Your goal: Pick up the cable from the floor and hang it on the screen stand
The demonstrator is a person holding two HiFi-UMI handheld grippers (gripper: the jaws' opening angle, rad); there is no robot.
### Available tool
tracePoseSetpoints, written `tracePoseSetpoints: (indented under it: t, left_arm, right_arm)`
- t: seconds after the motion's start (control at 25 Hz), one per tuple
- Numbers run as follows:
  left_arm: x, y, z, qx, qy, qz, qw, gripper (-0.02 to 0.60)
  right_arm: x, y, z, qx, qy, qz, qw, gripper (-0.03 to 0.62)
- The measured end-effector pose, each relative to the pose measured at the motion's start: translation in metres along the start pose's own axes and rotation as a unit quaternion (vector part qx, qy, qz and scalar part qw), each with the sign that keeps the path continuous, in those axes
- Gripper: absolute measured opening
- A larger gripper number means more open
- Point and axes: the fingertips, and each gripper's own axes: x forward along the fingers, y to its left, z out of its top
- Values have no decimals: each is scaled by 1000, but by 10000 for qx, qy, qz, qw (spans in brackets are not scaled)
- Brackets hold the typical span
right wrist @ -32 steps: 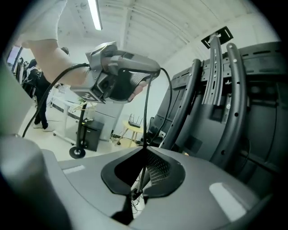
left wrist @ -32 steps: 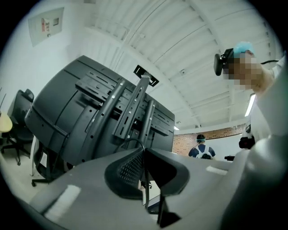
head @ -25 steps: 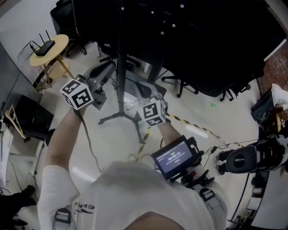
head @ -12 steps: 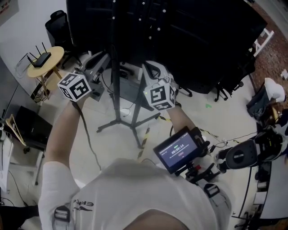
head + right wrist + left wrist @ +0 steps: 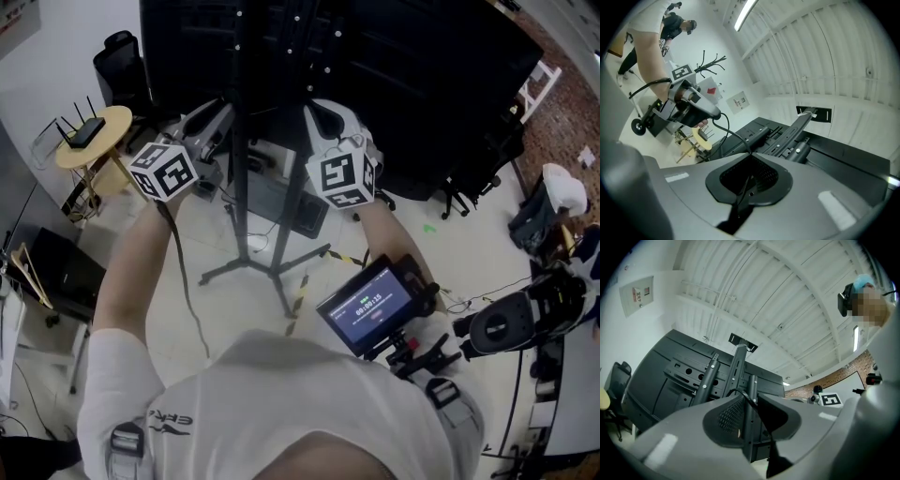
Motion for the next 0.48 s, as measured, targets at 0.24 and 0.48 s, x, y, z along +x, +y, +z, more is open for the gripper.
tracePoseSetpoints:
  t: [0.24,0.48]
  left_arm:
    - [-4,5,-6,-130,10,-21,9999,104]
    - [-12,7,8,-174,-235,-82,9995,178]
  right_arm:
    - [13,-6,11,-79,-9,-24,10000,20]
    - [23,-11,18,72,-27,-116,9999,18]
